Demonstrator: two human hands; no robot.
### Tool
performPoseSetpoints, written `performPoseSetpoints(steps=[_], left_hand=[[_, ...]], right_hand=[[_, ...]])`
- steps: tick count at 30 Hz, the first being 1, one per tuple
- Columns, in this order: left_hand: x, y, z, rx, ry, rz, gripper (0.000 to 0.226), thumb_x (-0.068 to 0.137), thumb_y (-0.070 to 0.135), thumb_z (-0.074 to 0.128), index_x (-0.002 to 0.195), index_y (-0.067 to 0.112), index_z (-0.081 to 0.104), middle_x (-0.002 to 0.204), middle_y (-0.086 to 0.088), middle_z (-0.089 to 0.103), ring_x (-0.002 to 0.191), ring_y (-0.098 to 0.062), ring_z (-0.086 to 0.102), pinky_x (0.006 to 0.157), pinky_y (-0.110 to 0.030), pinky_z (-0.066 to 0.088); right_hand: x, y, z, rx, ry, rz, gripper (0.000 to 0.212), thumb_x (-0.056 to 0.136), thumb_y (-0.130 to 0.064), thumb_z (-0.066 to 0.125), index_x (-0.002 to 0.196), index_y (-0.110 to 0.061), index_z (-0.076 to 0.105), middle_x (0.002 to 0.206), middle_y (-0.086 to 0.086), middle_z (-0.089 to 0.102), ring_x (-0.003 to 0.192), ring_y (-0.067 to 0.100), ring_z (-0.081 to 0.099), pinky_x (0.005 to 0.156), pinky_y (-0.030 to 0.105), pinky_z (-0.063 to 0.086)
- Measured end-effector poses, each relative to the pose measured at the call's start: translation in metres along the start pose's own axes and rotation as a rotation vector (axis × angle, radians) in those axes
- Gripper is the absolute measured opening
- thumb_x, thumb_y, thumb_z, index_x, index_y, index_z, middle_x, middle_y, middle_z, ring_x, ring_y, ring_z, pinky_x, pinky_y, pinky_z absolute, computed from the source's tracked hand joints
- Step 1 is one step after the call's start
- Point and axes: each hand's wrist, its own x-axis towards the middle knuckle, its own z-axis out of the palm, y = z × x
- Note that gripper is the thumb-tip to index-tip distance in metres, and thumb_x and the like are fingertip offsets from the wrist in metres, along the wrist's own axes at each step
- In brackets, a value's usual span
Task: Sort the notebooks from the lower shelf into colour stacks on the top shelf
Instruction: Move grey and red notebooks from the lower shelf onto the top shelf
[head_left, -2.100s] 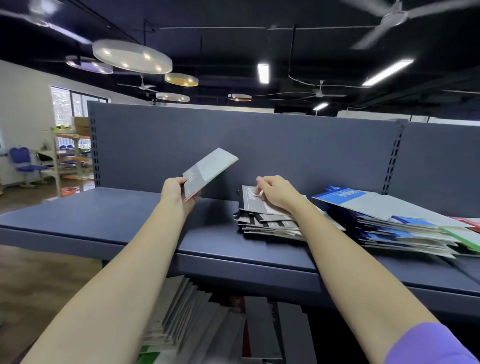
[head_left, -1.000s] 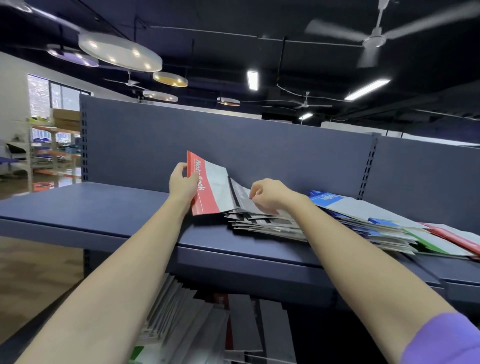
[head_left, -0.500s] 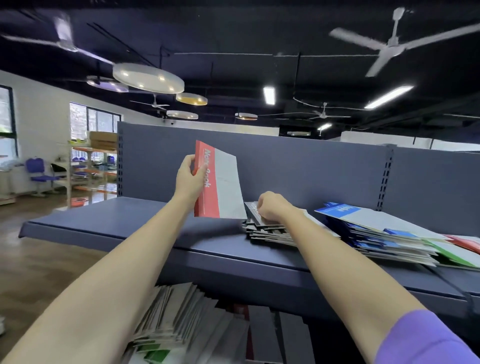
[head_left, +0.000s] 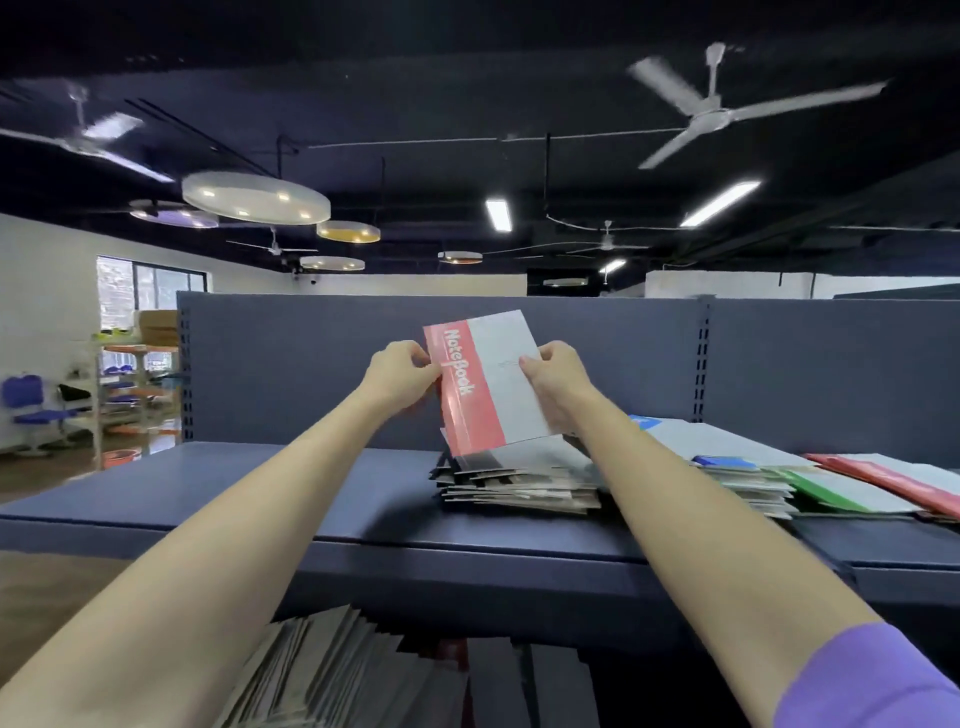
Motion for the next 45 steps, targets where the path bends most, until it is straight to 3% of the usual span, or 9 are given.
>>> performPoseSetpoints(steps=[3, 6, 12, 19, 22, 33, 36, 40, 45], left_hand=[[0.005, 0.022, 0.036, 0.068, -0.089, 0.086, 0.013, 0.09, 0.017, 0.053, 0.096, 0.016, 0.065, 0.086, -0.005, 0.072, 0.075, -0.023, 0.07, 0.069, -0.034, 0.06], [0.005, 0.063, 0.077, 0.086, -0.182, 0.229, 0.013, 0.091, 0.016, 0.053, 0.092, 0.018, 0.066, 0.086, 0.003, 0.068, 0.087, -0.019, 0.065, 0.073, -0.029, 0.05], [-0.005, 0.155, 0.164, 0.071, -0.333, 0.446, 0.016, 0.096, 0.016, 0.053, 0.101, 0.013, 0.068, 0.099, 0.001, 0.065, 0.092, -0.018, 0.058, 0.078, -0.026, 0.042], [-0.035, 0.228, 0.246, 0.098, -0.559, 0.585, 0.014, 0.096, 0.019, 0.053, 0.101, 0.018, 0.066, 0.098, 0.003, 0.067, 0.092, -0.019, 0.063, 0.077, -0.029, 0.052], [-0.042, 0.244, 0.274, 0.156, -0.593, 0.606, 0.015, 0.095, 0.02, 0.053, 0.102, 0.018, 0.067, 0.102, 0.002, 0.067, 0.096, -0.019, 0.062, 0.087, -0.036, 0.053], [-0.074, 0.287, 0.342, 0.344, -0.729, 0.557, 0.022, 0.096, 0.029, 0.056, 0.114, 0.022, 0.066, 0.112, 0.003, 0.064, 0.101, -0.019, 0.059, 0.089, -0.033, 0.049], [-0.084, 0.288, 0.365, 0.398, -0.764, 0.527, 0.025, 0.095, 0.029, 0.057, 0.116, 0.02, 0.067, 0.113, 0.0, 0.066, 0.096, -0.02, 0.062, 0.09, -0.034, 0.051], [-0.088, 0.284, 0.38, 0.45, -0.763, 0.468, 0.02, 0.094, 0.026, 0.056, 0.109, 0.021, 0.068, 0.106, 0.004, 0.065, 0.081, -0.015, 0.057, 0.082, -0.032, 0.05], [-0.087, 0.283, 0.383, 0.537, -0.78, 0.436, 0.017, 0.09, 0.024, 0.054, 0.087, 0.019, 0.071, 0.086, 0.004, 0.065, 0.093, -0.024, 0.061, 0.085, -0.039, 0.055]], right_hand=[[0.009, 0.016, -0.066, -0.081, 0.069, 0.06, 0.027, 0.087, -0.022, 0.057, 0.092, 0.003, 0.048, 0.091, 0.011, 0.059, 0.08, 0.026, 0.059, 0.081, 0.047, 0.056], [0.015, 0.034, -0.133, -0.073, 0.169, 0.177, 0.021, 0.087, -0.013, 0.06, 0.072, -0.011, 0.045, 0.08, 0.012, 0.057, 0.07, 0.027, 0.058, 0.065, 0.037, 0.05], [0.002, 0.084, -0.268, -0.245, 0.382, 0.301, 0.022, 0.087, -0.012, 0.061, 0.075, -0.013, 0.042, 0.081, 0.01, 0.049, 0.07, 0.025, 0.047, 0.058, 0.029, 0.035], [-0.034, 0.133, -0.389, -0.392, 0.539, 0.426, 0.034, 0.082, -0.013, 0.066, 0.069, -0.015, 0.035, 0.066, 0.003, 0.035, 0.06, 0.021, 0.031, 0.051, 0.025, 0.026], [-0.039, 0.149, -0.424, -0.493, 0.539, 0.445, 0.031, 0.082, -0.014, 0.064, 0.067, -0.014, 0.036, 0.065, 0.003, 0.038, 0.063, 0.023, 0.037, 0.049, 0.026, 0.028], [-0.021, 0.194, -0.464, -0.587, 0.375, 0.453, 0.032, 0.076, -0.016, 0.076, 0.08, -0.009, 0.046, 0.081, 0.008, 0.056, 0.07, 0.023, 0.052, 0.061, 0.029, 0.043], [-0.012, 0.202, -0.46, -0.749, 0.301, 0.416, 0.024, 0.078, -0.014, 0.068, 0.082, -0.01, 0.044, 0.082, 0.007, 0.055, 0.07, 0.024, 0.051, 0.061, 0.028, 0.042], [-0.007, 0.218, -0.456, -1.056, 0.214, 0.335, 0.005, 0.086, -0.007, 0.05, 0.09, -0.01, 0.048, 0.099, 0.009, 0.052, 0.103, 0.035, 0.054, 0.087, 0.04, 0.048], [-0.005, 0.227, -0.449, -1.195, 0.11, 0.258, 0.02, 0.086, 0.0, 0.04, 0.093, -0.01, 0.055, 0.097, 0.01, 0.059, 0.091, 0.032, 0.052, 0.081, 0.038, 0.045]])
